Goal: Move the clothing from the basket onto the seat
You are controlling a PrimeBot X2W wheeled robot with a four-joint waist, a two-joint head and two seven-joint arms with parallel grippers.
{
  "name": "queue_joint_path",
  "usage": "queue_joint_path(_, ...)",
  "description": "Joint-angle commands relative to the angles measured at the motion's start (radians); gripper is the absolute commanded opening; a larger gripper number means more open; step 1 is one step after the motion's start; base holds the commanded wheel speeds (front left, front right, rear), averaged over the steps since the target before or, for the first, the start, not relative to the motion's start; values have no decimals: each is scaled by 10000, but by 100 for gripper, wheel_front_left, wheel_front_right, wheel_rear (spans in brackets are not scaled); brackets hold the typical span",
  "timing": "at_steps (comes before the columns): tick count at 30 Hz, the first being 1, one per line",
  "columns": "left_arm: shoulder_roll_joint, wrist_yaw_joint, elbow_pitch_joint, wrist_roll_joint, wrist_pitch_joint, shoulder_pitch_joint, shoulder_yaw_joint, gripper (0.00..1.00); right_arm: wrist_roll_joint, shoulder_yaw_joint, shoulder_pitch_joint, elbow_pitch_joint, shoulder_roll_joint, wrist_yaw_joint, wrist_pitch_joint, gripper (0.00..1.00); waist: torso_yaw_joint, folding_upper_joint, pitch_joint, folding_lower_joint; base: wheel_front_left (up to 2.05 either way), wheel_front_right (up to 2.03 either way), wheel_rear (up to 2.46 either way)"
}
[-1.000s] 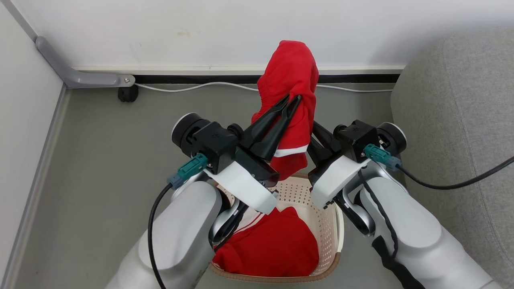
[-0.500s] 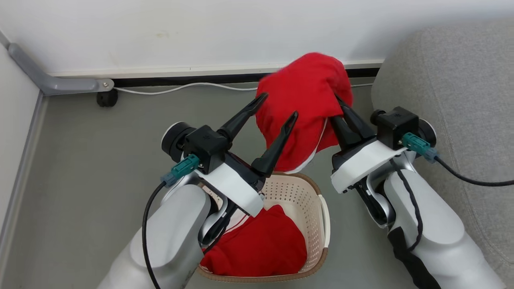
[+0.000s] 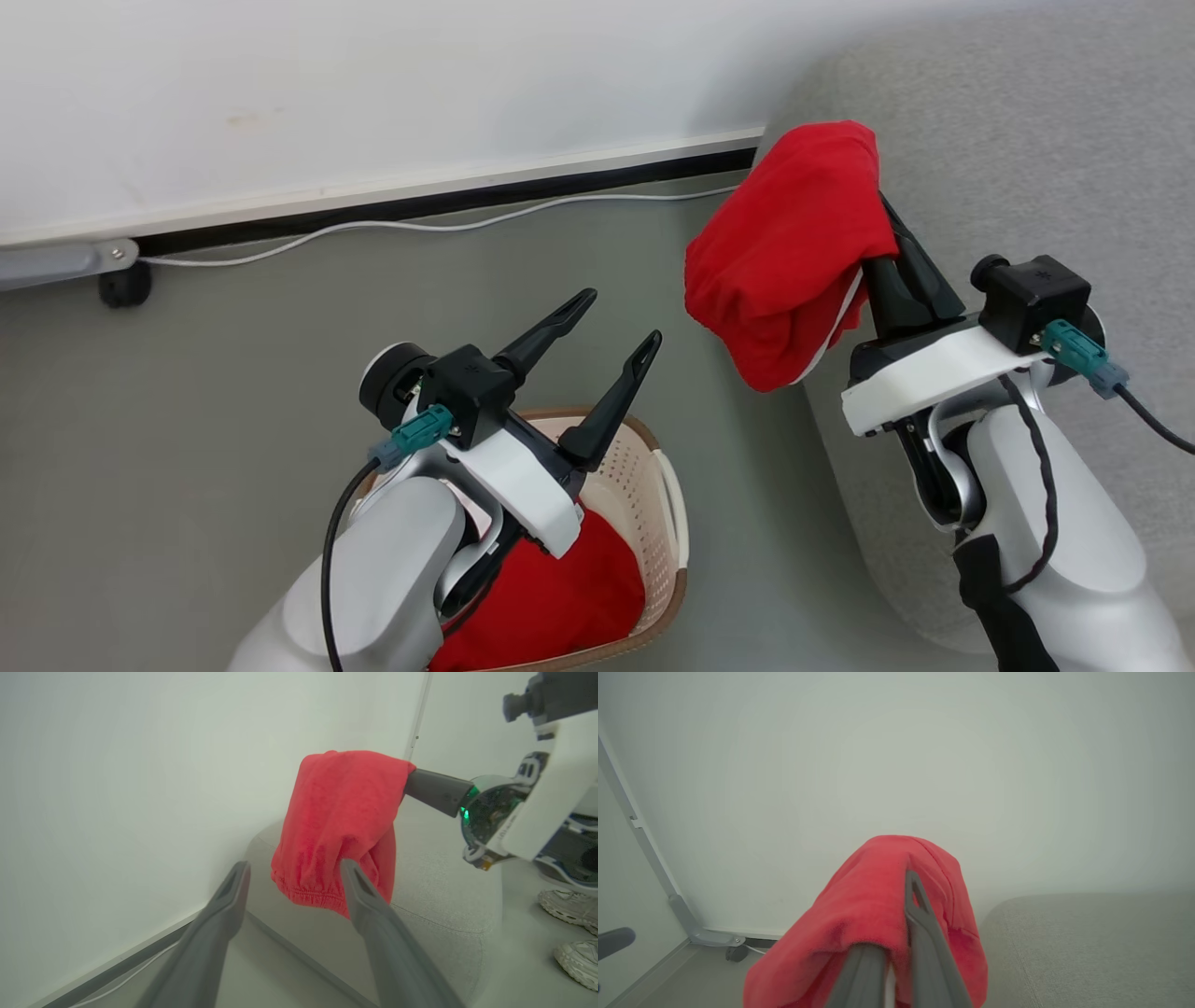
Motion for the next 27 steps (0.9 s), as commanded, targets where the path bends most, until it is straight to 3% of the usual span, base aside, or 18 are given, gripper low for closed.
queue_joint_path(1, 172, -71, -212, -120, -49, -52, 268, 100, -105, -29, 153, -349, 32, 40, -61, 0, -577, 0, -150, 0, 0, 0, 0)
queue_joint_path(18, 141, -71, -313, -262, -49, 666, 151, 100, 57, -700, 1200, -835, -261, 40, -61, 0, -3255, 0, -832, 0, 0, 0, 0)
queue_joint_path(22, 114, -71, -403, -218, -49, 784, 248, 100, 75, -1071, 1535, -1132, -320, 40, -61, 0, -3731, 0, -869, 0, 0, 0, 0)
queue_joint_path(27, 59, -71, -487, -167, -49, 663, 9, 100, 29, -1939, 2101, -1696, -403, 40, -61, 0, -3862, 0, -603, 0, 0, 0, 0)
